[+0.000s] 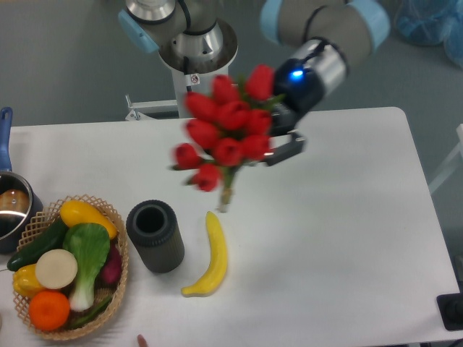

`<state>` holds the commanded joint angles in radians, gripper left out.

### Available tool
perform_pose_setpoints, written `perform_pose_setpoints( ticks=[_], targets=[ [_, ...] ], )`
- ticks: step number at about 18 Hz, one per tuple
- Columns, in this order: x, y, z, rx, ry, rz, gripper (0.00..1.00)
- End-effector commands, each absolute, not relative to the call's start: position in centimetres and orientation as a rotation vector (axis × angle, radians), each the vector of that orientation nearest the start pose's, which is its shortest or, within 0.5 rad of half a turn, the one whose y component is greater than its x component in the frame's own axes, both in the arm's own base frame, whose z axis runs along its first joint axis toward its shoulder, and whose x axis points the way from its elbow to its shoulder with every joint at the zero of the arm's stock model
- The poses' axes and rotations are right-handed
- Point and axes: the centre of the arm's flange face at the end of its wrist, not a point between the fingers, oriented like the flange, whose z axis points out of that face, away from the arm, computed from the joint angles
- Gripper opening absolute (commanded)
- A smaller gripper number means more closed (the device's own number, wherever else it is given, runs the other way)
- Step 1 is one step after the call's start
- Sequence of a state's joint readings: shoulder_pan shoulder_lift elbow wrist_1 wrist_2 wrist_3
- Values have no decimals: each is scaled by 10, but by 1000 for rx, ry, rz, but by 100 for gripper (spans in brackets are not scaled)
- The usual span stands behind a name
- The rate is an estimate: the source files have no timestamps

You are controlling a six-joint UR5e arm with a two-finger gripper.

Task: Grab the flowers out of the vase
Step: 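Carry the held tulips up and away from the vase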

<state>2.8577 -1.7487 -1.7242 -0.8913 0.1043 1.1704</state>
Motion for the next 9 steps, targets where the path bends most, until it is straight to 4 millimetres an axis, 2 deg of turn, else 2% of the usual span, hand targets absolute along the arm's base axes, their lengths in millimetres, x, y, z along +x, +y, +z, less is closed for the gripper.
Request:
perform_pose_setpoints(
  ticks=[3, 8, 9],
  targets=[
    [-479, 361, 466, -1670, 130, -203, 49],
    [-499, 348, 446, -1671, 104, -189, 49],
    [-500, 348, 450, -1670, 106, -184, 49]
  ],
)
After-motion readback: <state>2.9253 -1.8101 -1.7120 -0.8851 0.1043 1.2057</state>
